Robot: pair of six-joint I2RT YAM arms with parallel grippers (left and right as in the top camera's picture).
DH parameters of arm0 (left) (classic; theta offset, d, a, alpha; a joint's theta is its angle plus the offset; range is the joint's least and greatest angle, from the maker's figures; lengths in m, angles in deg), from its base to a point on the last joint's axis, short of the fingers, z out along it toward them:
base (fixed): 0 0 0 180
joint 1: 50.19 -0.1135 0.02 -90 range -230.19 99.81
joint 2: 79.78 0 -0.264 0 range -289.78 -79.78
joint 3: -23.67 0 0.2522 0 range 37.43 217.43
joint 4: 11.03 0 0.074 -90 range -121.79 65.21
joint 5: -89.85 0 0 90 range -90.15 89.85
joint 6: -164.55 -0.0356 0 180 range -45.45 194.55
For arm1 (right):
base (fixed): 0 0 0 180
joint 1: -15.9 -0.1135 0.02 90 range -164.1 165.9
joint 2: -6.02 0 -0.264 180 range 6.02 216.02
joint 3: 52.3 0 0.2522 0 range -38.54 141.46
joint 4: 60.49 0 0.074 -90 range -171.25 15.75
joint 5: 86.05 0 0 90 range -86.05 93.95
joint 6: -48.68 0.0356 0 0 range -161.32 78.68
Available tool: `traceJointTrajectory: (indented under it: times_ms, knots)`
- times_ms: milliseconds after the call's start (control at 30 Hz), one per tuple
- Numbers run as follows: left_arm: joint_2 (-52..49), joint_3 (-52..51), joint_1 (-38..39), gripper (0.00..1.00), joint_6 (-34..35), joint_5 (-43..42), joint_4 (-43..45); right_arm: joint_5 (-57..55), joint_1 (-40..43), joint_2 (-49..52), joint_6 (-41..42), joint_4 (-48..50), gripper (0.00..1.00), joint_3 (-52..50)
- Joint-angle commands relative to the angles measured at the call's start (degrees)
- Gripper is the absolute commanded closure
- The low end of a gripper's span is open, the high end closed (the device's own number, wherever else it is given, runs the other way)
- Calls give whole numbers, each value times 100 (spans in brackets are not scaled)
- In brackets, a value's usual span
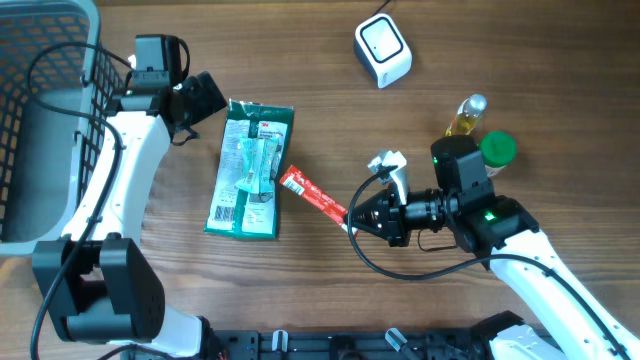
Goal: Scan the item barcode
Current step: 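Lift the red stick upright with the right gripper toward the scanner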
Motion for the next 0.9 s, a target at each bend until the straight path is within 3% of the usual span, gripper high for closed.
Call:
traceJointTrajectory:
  times_ms: [0,700,867]
  knots:
    - [15,44,-2,0,-9,74,13,155,13,-57,-122,11,96,15]
    - [15,44,-2,0,-9,74,13,-385,13,-52,-111,-4,96,15]
    - [15,44,-2,0,-9,74,13,-1045,13,-28,472,-271,96,544]
